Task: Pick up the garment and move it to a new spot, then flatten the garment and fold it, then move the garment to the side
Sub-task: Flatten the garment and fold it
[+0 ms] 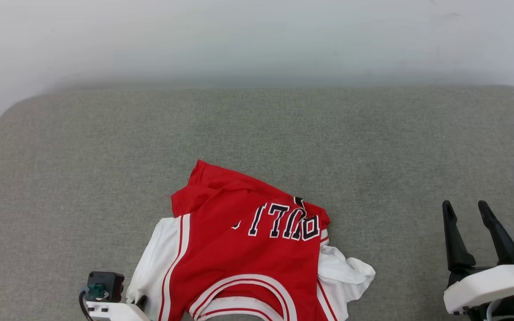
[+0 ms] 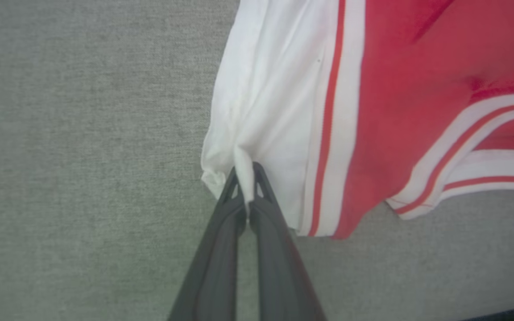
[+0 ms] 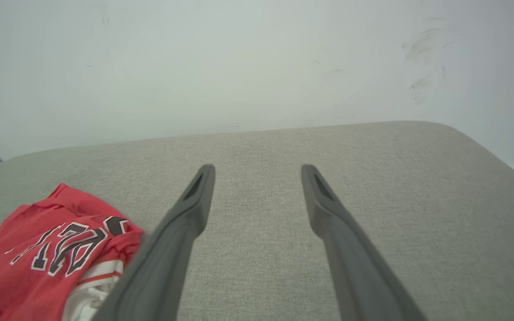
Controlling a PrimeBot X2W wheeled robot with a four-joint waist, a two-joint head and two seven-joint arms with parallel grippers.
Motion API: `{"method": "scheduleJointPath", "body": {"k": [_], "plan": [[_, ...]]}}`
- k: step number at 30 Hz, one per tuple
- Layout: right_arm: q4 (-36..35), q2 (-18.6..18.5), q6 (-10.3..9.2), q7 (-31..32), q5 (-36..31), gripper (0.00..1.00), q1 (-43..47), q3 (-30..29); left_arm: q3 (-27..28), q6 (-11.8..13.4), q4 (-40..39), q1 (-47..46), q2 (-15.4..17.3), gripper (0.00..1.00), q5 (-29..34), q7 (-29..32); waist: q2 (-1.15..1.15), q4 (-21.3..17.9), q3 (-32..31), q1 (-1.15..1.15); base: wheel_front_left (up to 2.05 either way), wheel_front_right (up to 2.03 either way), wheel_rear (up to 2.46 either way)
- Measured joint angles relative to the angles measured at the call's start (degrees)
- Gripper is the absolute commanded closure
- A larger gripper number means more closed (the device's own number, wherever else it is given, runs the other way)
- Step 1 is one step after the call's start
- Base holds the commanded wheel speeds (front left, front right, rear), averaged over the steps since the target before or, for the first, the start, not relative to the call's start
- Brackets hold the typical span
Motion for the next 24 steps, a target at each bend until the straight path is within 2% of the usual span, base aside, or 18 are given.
{"method": "scheduleJointPath", "body": {"k": [1,10,17,21,24], "plan": [[-0.08,0.0,0.0,0.14,-0.08,0.0,0.19,-0.1,-0.13,-0.15,0.73,-0.04,-0.51,0.0,0.08,-1.08,0.0,-0.06,-0.29,0.0,0.0,0.0,0.0],[-1.38,0.0,0.0,1.98,-0.93,0.0,2.31,-0.87,0.92,0.35,2.01,-2.88,-3.42,0.0,4.25,-16.29,0.0,-0.76,-3.08,0.0,0.0,0.0,0.0],[-1.68,0.0,0.0,4.75,-2.27,0.0,2.86,-2.74,1.02,-0.01,-1.98,-5.29,-6.09,0.0,6.83,-27.42,0.0,-1.09,-3.26,0.0,0.0,0.0,0.0],[-0.67,-0.02,0.0,11.34,-2.55,0.0,3.43,-1.92,0.83,-0.45,-4.05,-6.75,-7.39,0.0,7.56,-30.04,0.0,-0.64,-2.75,0.0,0.0,0.0,0.0],[-0.68,-0.02,0.0,18.64,-3.13,0.0,4.1,1.89,0.57,-0.46,-5.33,-7.55,-8.38,0.0,8.15,-30.76,0.0,-0.06,-2.23,0.0,0.0,0.0,0.0]]}}
